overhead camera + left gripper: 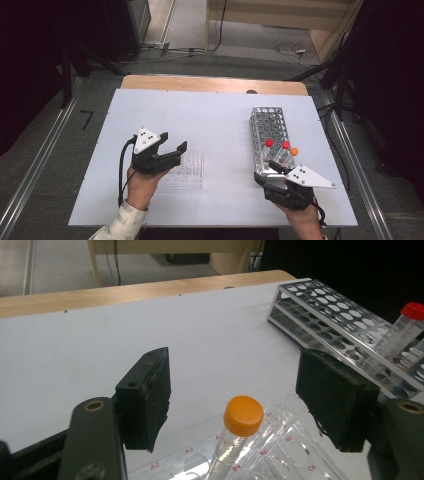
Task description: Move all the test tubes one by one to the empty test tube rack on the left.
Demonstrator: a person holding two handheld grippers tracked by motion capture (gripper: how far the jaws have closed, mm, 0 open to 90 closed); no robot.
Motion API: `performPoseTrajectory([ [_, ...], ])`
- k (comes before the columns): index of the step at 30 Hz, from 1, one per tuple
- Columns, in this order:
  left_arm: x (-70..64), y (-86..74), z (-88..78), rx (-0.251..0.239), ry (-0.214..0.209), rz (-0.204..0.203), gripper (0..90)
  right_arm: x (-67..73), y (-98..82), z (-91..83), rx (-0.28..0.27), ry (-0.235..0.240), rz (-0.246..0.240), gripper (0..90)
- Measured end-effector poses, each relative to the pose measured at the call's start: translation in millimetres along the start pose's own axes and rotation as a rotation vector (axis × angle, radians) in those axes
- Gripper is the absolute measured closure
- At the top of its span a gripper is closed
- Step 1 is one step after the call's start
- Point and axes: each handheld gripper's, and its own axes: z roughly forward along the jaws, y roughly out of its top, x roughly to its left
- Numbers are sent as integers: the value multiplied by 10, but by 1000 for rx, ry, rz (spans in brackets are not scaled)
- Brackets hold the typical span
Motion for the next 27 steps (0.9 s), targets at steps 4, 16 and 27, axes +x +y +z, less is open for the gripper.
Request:
performPoseTrajectory([
  [4, 14, 3, -5, -2, 8, -2, 295, -96, -20, -75, -8, -31, 18, 354],
  [16, 18, 5, -4, 2, 14, -6, 282, -354, -65, -258, -35, -123, 61, 361],
  [27, 12, 6, -6, 1, 13, -5, 282, -556, -158, -182, -6, -204, 93, 372],
])
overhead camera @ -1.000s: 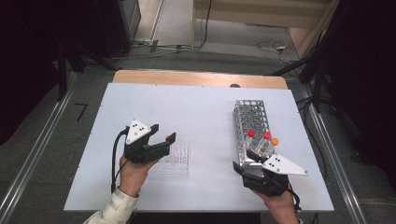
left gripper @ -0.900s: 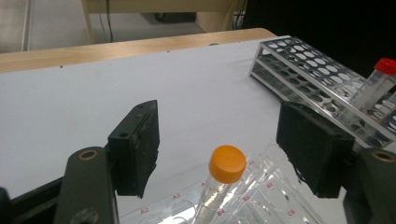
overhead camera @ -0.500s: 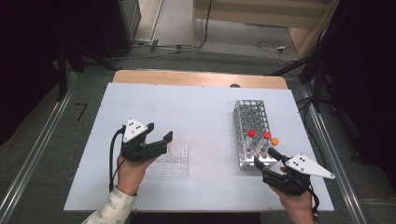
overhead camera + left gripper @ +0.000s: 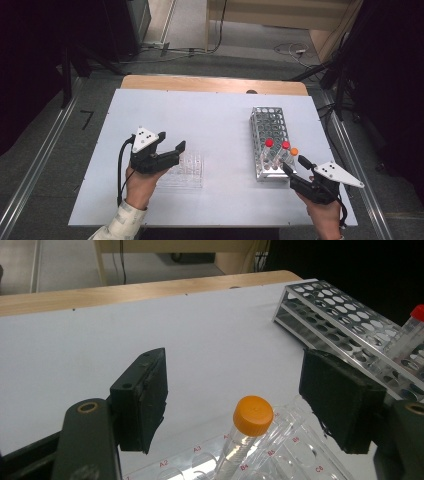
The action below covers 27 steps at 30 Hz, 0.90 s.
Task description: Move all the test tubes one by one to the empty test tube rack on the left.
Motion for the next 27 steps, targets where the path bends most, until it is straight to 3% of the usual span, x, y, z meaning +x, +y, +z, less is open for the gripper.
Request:
performPoseTrajectory([
  [10, -19, -4, 14, 4, 0, 6, 282, -166, -77, 226, 16, -55, 34, 489],
  [16, -18, -4, 12, 4, 3, 5, 272, -162, -95, 308, 32, -58, 21, 587],
  [21, -22, -1, 7, 4, 0, 7, 270, -157, -99, 313, 32, -69, 18, 706],
  [27, -29, 3, 3, 0, 2, 6, 271, -148, -25, 217, -10, -78, 19, 709],
])
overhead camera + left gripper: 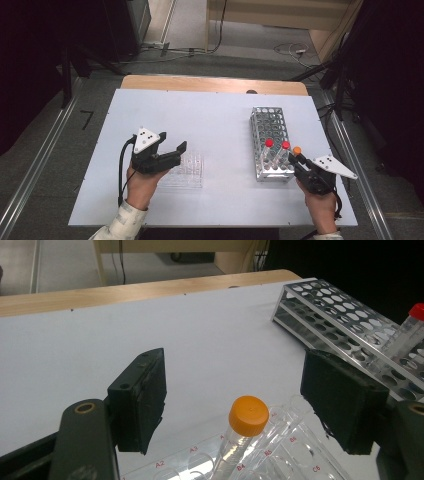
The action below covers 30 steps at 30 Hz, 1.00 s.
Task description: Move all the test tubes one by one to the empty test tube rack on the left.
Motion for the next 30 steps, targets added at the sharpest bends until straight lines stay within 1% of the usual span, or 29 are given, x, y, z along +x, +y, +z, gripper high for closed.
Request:
performPoseTrajectory([
  [5, 3, 2, 4, 5, 17, 2, 243, 18, 118, -131, -52, -7, -7, 711],
  [9, 0, 1, 11, 9, 21, 2, 230, 21, 193, -231, -83, -4, -4, 712],
  [11, -4, 2, 12, 10, 19, 3, 226, 32, 230, -277, -96, 7, 3, 713],
  [18, -13, 15, -7, 5, 15, 4, 223, 143, 311, -379, -104, 44, -17, 714],
  [21, -24, 22, -17, 1, 14, 4, 223, 212, 329, -390, -98, 67, -25, 714],
  [26, -52, 31, -30, -6, 5, 6, 224, 344, 347, -395, -97, 106, -52, 714],
  [30, -85, 34, -28, -4, -1, 16, 224, 456, 357, -381, -95, 144, -70, 714],
])
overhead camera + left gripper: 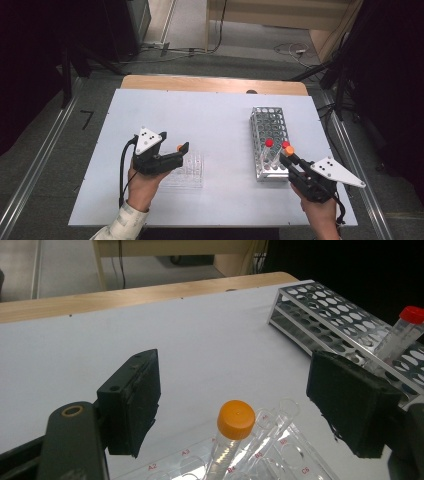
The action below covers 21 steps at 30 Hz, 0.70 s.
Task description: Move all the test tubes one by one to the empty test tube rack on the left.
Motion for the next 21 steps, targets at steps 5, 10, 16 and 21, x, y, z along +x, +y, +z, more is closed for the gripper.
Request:
performPoseTrajectory([
  [5, -36, 1, 7, 7, -10, 7, 224, 148, 8, 64, 13, 53, -16, 714],
  [10, -67, 14, -8, -1, -16, 11, 224, 283, 7, 153, 30, 96, -39, 714],
  [16, -120, 31, -27, -9, -34, 18, 225, 405, -25, 261, 53, 138, -50, 714],
  [21, -198, 57, -50, -20, -57, 28, 225, 501, -37, 346, 70, 165, -62, 714],
])
